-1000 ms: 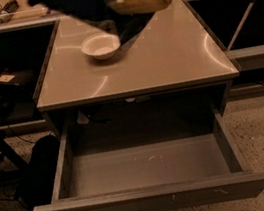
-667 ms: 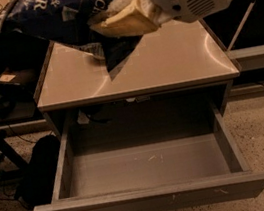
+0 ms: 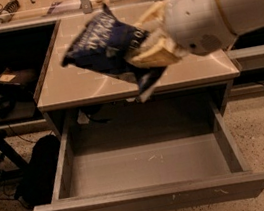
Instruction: Place blue chip bag into top drawer
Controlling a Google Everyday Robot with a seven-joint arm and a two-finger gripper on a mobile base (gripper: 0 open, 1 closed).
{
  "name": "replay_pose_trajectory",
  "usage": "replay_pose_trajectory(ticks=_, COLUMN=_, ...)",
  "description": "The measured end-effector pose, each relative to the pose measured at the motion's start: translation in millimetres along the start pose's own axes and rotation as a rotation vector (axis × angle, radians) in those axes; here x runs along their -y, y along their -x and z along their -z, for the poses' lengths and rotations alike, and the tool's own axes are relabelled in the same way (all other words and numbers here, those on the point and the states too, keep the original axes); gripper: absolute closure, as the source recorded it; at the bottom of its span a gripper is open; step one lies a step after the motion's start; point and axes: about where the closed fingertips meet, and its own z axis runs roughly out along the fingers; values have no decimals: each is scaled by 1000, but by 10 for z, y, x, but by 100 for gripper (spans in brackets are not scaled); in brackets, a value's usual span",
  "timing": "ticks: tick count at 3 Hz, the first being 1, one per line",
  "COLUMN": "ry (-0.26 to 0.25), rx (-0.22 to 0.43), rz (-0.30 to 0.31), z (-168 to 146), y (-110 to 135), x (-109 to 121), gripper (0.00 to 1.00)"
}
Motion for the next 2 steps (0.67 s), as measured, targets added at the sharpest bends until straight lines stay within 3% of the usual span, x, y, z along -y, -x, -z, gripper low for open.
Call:
replay_pose_trajectory(ticks=1, ry=-63, rx=-135, rz=-108, z=211, y=-880, x=-154, gripper=100)
replay_pose_trajectory(ticks=2, ry=-153, rx=-265, rz=-218, z=661, y=-1504, x=-424, gripper=100)
